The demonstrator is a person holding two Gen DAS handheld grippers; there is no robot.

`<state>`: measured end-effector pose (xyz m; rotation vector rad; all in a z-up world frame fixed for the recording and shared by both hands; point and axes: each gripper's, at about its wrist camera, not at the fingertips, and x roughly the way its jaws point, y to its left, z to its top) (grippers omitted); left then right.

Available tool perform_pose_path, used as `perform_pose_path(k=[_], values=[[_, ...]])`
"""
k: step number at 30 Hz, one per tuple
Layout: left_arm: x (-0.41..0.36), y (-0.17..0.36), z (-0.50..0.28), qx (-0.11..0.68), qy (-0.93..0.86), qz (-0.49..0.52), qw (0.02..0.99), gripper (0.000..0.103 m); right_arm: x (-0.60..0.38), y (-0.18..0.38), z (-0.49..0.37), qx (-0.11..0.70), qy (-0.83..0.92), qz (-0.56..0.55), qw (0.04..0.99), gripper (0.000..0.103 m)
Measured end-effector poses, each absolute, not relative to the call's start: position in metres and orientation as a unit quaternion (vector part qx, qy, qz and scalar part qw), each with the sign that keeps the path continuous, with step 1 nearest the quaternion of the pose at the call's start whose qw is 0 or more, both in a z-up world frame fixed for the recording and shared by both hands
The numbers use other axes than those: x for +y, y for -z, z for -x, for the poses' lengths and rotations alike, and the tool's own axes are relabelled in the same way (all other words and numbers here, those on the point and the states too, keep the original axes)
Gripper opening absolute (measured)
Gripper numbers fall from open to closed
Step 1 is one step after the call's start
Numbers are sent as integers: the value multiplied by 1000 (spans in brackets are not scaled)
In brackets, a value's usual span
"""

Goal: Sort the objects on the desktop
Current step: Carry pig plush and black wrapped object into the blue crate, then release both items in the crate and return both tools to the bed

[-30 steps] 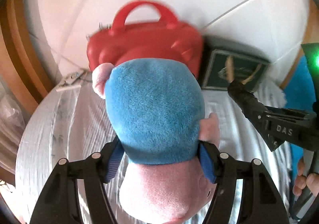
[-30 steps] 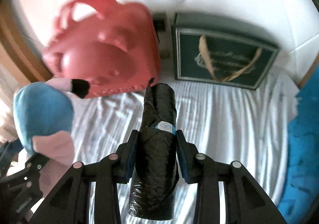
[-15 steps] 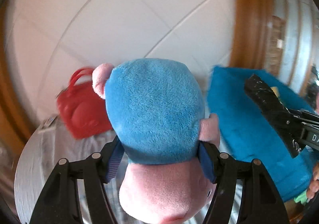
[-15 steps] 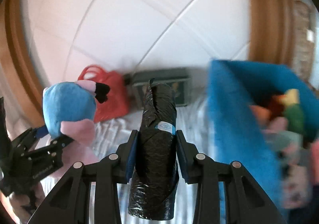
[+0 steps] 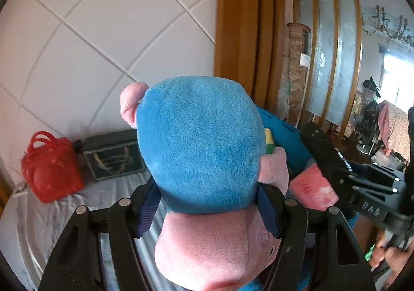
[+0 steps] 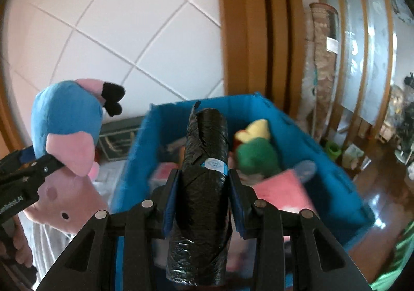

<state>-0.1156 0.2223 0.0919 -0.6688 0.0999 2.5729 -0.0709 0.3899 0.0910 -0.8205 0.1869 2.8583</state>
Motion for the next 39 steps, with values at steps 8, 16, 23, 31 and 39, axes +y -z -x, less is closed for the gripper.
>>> perform_pose_path(k=[8,16,23,31,39], values=[[330,-54,105,66,-926,303,217,66,486,-52,69,56,-942,319,86,36],[372,-30,106,98,-913,346,195,78,535,-23,76,75,-934,336,91,42],[380,-35,97,111,-918,330,189,87,544,-30,69,69,-941,319,86,87],[338,-63,87,94,-933,302,172,87,521,-57,48,50,-955,285,68,103],[224,-74,86,54,-951,272,138,92,431,-74,51,29,-964,262,22,103]])
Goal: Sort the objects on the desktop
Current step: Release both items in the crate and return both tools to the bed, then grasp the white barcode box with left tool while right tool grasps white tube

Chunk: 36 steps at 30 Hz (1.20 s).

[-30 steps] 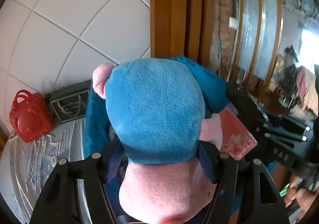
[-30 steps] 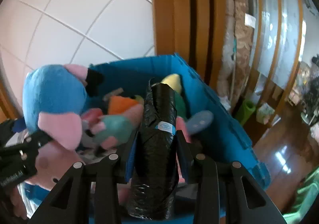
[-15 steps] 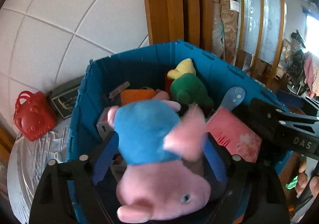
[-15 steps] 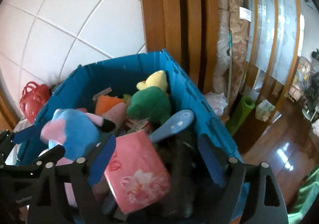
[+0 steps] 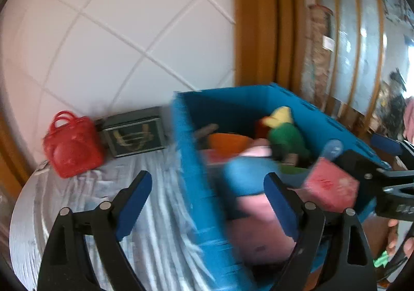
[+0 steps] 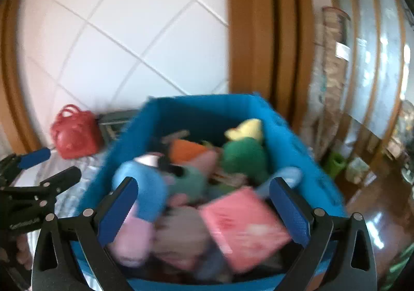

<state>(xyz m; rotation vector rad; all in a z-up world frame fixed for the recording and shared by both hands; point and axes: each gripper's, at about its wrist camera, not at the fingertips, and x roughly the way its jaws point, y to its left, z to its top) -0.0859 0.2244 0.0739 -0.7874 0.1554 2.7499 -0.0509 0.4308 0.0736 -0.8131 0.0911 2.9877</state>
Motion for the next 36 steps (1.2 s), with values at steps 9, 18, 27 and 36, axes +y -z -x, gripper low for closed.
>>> perform_pose_path(k=[9,18,27,36], values=[[28,-11,133,60,-945,315,57,93,270,-72,74,41,-971,230,-54,103],[-97,95,203,61,-912,404,27,86,145,18,148,46,-948,308,-60,62],[-136,193,259,44,-890,453,29,84,105,219,219,71,-861,501,-59,30],[-99,217,329,36,-897,436,64,84,82,273,235,52,-850,521,-61,18]])
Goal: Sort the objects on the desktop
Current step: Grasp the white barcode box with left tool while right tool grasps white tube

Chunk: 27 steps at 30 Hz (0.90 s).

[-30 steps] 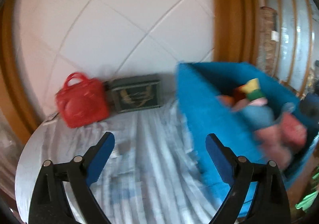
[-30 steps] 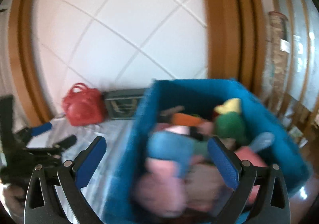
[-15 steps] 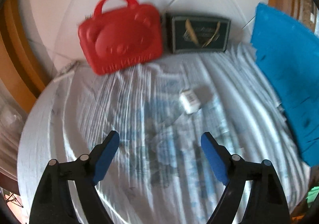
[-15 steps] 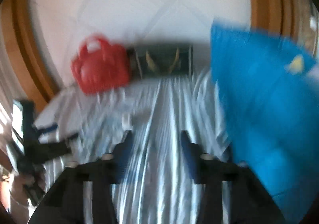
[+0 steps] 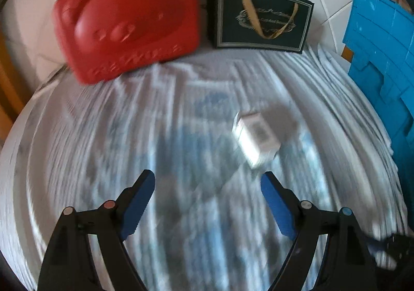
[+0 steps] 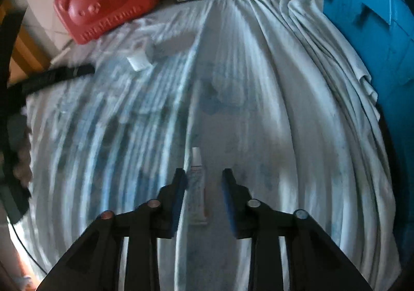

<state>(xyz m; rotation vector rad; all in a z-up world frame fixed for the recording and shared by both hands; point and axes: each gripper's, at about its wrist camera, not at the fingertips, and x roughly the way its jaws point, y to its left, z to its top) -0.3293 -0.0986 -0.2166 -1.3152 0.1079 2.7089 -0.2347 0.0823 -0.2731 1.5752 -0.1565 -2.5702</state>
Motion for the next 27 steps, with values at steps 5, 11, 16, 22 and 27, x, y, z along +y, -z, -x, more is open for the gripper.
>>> perform_pose_path(k=[5,11,16,22,27], values=[[-65,226,369,42,-898,432,78,84,88,273,236,-48,857,-511,49,14],[-60,253,382,48,-874,475,94,30,112,272,241,-88,854,-511,35,14],[-78,250,350,60,-871,477,103,30,119,272,246,-103,852,-513,35,14],[-96,250,294,67,-864,485,114,30,114,266,250,-74,854,-514,31,14],[-100,256,302,51,-862,491,112,31,112,263,252,-57,855,-514,20,12]])
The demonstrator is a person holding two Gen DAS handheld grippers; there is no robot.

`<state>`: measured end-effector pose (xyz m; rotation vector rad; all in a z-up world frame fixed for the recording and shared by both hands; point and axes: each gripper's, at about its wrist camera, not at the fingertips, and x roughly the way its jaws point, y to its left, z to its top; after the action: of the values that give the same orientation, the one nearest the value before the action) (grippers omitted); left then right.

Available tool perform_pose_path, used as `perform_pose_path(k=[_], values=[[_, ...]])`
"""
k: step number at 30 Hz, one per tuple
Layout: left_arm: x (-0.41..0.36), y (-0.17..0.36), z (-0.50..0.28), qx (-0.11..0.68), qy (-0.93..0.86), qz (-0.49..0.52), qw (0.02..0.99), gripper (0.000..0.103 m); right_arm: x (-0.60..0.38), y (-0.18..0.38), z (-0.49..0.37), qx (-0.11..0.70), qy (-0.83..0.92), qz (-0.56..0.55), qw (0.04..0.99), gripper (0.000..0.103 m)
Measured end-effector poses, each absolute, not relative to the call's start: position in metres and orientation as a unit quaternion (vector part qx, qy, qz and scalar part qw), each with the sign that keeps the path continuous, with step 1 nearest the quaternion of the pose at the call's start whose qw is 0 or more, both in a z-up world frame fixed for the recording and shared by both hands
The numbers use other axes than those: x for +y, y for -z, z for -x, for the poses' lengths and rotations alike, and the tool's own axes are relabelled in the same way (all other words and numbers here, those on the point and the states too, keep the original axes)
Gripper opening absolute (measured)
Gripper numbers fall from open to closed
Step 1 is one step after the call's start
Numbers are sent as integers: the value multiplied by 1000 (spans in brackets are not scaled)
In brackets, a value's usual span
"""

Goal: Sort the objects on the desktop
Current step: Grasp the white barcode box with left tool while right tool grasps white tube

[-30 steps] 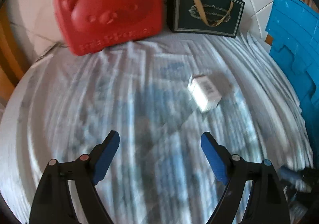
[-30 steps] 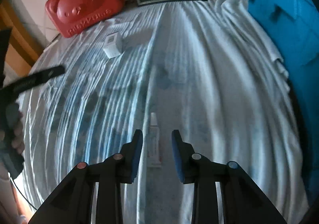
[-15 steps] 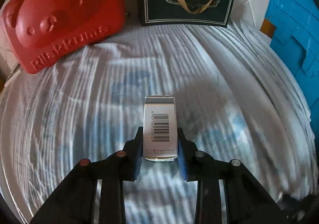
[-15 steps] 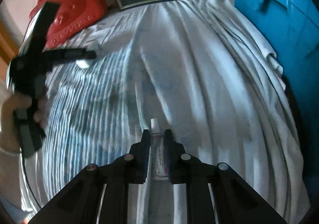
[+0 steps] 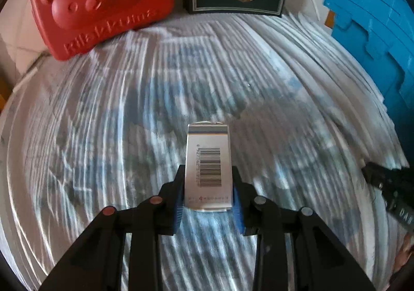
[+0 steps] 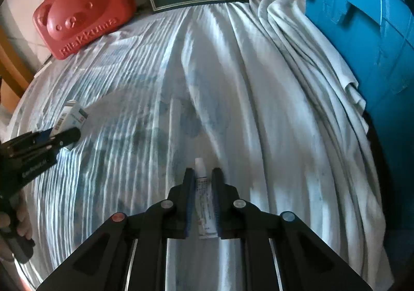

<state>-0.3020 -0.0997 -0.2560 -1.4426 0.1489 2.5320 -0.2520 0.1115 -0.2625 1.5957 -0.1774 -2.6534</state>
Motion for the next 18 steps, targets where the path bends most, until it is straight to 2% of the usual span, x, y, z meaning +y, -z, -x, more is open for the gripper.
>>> perform_pose_path(k=[7,18], values=[[-91,244,273,63,-868,481,103,29,103,257,247,-69,859,-505,40,13],[-81,157,193,44,-902,415,105,29,72,169,209,-55,901,-422,87,13]])
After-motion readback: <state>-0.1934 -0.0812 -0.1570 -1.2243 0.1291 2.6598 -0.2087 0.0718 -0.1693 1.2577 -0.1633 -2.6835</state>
